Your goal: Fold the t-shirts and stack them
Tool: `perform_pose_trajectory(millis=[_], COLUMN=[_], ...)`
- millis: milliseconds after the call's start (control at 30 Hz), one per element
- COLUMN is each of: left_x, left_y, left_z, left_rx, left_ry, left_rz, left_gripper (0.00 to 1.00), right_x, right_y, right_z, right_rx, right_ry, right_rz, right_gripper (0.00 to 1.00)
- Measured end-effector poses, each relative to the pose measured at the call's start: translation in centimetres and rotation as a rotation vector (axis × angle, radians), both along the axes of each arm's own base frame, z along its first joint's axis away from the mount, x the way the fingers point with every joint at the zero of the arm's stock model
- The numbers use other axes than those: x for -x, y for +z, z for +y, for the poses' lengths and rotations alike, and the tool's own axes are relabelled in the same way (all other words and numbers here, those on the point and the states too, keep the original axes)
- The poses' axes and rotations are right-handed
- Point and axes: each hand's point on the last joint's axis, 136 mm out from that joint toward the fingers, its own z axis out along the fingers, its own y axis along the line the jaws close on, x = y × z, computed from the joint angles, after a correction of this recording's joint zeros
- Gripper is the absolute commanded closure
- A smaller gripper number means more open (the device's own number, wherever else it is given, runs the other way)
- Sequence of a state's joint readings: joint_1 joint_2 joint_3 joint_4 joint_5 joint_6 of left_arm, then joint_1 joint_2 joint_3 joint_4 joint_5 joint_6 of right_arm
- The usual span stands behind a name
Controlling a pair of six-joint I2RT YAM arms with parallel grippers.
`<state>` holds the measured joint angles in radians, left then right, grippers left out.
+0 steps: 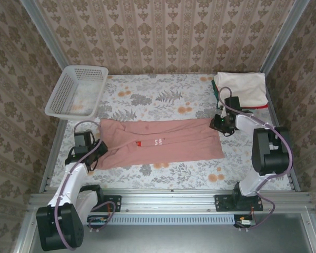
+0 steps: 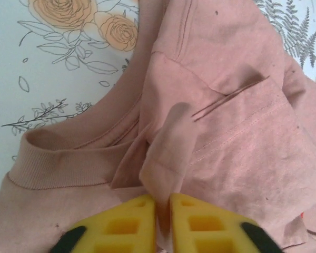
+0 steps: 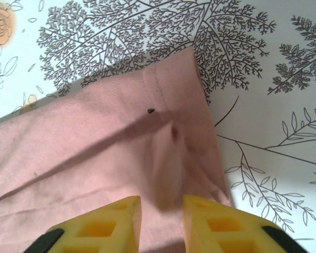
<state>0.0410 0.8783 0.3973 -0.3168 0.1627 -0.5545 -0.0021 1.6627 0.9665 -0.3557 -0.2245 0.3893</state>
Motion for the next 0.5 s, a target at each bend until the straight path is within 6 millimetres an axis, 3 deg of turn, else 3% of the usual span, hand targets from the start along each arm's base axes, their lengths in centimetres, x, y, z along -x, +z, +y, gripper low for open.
perform_pose_trajectory(millis=[233, 400, 500], left_x=[0.9, 0.6, -0.9], left_y=[-0.1, 0.6, 1.1], left_z=[1.1, 1.5, 0.9], left_rx=[-0.008, -0.035, -0.054], left_ry=[0.048, 0.035, -0.021], left_rz=[0.020, 0.025, 0.057], left_gripper=[0.68, 0.36, 0.29], right_x=[1.9, 1.8, 0.0], right_y=[1.1, 3.3, 3.8], right_z=[-0.3, -0.3, 0.5], right_rx=[0.014, 0.043, 0.091], right_ry=[-0.011, -0.020, 0.005], right_rz=[0.007, -0.046, -0.043], right_gripper=[0.68, 0.58, 0.56])
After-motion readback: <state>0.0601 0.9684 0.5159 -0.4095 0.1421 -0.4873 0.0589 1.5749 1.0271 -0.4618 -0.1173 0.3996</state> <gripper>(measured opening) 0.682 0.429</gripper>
